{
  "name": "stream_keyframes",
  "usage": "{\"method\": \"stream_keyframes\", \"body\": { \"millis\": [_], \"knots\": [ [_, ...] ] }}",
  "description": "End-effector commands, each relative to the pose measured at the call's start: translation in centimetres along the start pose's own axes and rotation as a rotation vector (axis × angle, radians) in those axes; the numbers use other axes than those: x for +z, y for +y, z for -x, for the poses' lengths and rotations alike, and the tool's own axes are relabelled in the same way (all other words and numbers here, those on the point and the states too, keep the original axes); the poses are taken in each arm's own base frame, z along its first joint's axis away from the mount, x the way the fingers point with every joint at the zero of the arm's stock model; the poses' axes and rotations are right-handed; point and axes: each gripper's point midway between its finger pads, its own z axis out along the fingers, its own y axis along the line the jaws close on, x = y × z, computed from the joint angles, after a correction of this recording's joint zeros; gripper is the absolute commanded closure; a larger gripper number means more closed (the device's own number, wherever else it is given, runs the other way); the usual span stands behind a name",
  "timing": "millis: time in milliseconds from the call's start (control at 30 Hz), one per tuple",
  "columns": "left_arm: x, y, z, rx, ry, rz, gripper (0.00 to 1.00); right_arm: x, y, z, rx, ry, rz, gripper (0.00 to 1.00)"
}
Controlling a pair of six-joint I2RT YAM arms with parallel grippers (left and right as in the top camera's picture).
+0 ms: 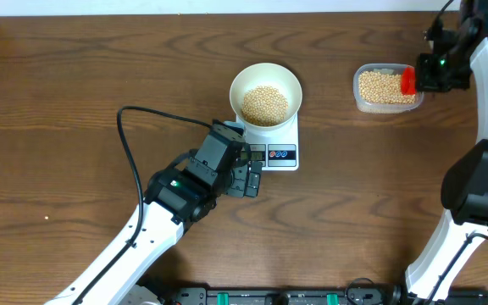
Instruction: Scoop item into bowl and weigh 50g on scale
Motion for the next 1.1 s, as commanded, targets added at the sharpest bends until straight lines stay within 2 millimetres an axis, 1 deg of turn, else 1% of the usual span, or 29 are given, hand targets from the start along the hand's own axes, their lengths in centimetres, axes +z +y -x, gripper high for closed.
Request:
{"method": "stream_keyframes", "body": {
  "millis": [0, 100, 233, 333, 400, 500, 600, 633, 667, 800, 900, 1000, 1067],
  "knots": [
    [0.1, 0.3, -0.3, 0.0, 0.006, 0.015, 0.02, 1.6, 0.1, -0.8, 0.012, 0.035, -0.029, 0.99],
    [0.1, 0.3, -0.3, 0.0, 0.006, 0.015, 0.02, 2.7, 0.5, -1.4, 0.004, 0.053, -0.021, 0.99],
    [0.1, 0.3, -0.3, 0.0, 0.006, 0.015, 0.01, 4.0, 1.8, -2.2, -0.006, 0.076, 0.024, 0.99],
    [0.1, 0.3, -0.3, 0.0, 0.006, 0.015, 0.02, 4.2, 2.9, -2.2, -0.005, 0.073, 0.089, 0.99],
    [0.1, 0.3, -0.3, 0.0, 0.006, 0.015, 0.02, 4.2, 3.2, -1.9, -0.004, 0.059, 0.11, 0.99],
    [0.1, 0.3, -0.3, 0.0, 0.006, 0.015, 0.02, 3.8, 2.8, -1.5, 0.009, 0.04, 0.12, 0.99],
    [0.1, 0.3, -0.3, 0.0, 0.006, 0.015, 0.02, 3.1, 1.7, -1.1, 0.035, 0.024, 0.127, 0.99],
    [0.1, 0.3, -0.3, 0.0, 0.006, 0.015, 0.02, 2.8, 1.4, -0.9, 0.044, 0.015, 0.142, 0.99],
    [0.1, 0.3, -0.3, 0.0, 0.006, 0.015, 0.02, 2.0, 1.1, -0.5, 0.054, -0.008, 0.185, 0.99],
    [0.1, 0.3, -0.3, 0.0, 0.006, 0.015, 0.02, 0.3, 1.1, 0.2, 0.058, -0.057, 0.291, 0.99],
    [0.1, 0.3, -0.3, 0.0, 0.006, 0.015, 0.02, -0.4, 0.7, 0.3, 0.066, -0.074, 0.321, 0.99],
    [0.1, 0.3, -0.3, 0.0, 0.006, 0.015, 0.02, -0.7, -0.1, 0.1, 0.086, -0.073, 0.319, 0.99],
    [0.1, 0.3, -0.3, 0.0, 0.006, 0.015, 0.02, -0.9, -0.3, 0.1, 0.088, -0.079, 0.335, 0.99]
  ]
}}
